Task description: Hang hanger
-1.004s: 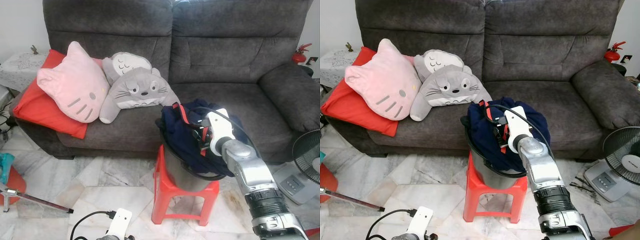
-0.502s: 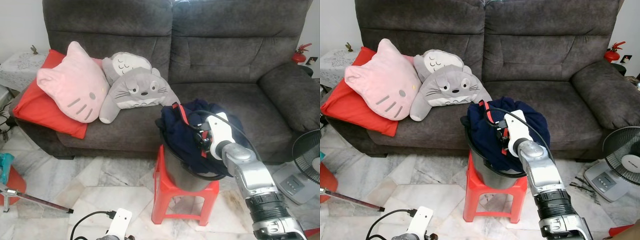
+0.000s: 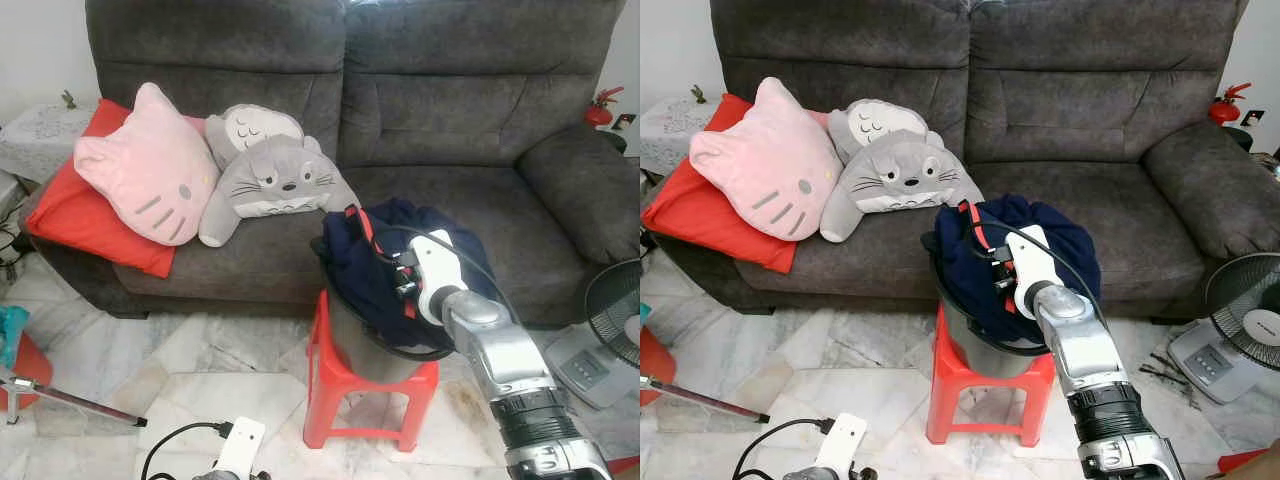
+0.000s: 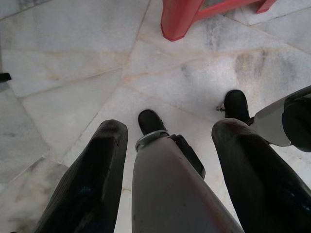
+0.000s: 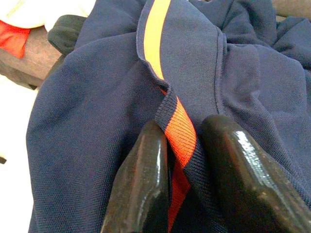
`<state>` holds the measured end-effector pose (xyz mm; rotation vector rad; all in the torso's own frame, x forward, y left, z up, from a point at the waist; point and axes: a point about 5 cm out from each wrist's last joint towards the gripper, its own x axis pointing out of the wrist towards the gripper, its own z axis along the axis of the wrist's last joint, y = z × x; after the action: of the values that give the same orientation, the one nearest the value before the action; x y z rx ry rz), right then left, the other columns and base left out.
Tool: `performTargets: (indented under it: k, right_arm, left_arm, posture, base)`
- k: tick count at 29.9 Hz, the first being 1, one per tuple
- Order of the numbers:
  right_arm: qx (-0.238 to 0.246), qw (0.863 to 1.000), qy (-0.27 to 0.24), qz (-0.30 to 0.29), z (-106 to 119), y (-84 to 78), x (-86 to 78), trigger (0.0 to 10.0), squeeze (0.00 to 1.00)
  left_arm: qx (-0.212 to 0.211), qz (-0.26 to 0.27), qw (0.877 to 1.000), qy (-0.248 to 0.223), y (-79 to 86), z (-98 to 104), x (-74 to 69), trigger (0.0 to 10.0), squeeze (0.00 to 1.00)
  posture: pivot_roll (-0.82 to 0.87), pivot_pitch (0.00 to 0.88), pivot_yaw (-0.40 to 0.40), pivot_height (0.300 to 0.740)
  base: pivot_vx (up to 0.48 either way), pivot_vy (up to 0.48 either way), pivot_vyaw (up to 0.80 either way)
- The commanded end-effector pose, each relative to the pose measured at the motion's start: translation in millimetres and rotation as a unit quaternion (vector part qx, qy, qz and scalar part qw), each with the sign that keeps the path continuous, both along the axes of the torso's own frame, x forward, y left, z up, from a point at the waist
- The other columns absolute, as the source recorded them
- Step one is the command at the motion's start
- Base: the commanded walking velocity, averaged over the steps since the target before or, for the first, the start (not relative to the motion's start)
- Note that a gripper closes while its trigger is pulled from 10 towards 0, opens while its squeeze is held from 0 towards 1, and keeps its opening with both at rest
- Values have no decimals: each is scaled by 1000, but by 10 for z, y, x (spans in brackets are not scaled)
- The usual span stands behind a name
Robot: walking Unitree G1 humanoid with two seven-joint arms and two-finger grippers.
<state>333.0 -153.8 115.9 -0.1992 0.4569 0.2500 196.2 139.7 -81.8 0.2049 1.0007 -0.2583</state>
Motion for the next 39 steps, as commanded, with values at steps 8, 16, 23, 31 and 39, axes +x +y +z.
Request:
performTargets:
  k: [8,16,23,31,39]
  right_arm:
    - [-7,1000,-13,-3,54,-22,-4,0,0]
    - [-8,1000,-24,-19,81,-80,11,0,0]
    - [29,991,-127,-43,381,-140,87,10000,0]
    - [59,970,-235,-29,743,-80,106,10000,0]
    - [93,942,-321,22,1064,65,53,10000,0]
  left_arm:
    - [3,-7,1000,7,-2,-12,-22,10000,0]
    - [4,-9,1000,6,-1,-10,-19,10000,0]
    - [5,-10,1000,5,3,-9,-17,10000,0]
    - [6,-11,1000,6,6,-10,-17,10000,0]
    - [6,-11,1000,6,11,-11,-21,10000,0]
  posture:
    - [-67,18,-15,740]
    - [-67,17,-14,740]
    - [-69,15,-12,740]
    - [-67,16,-12,740]
    - [-66,17,-11,740]
  base:
    - [0,0,0]
    - [0,0,0]
    - [0,0,0]
    - [0,0,0]
    - [0,0,0]
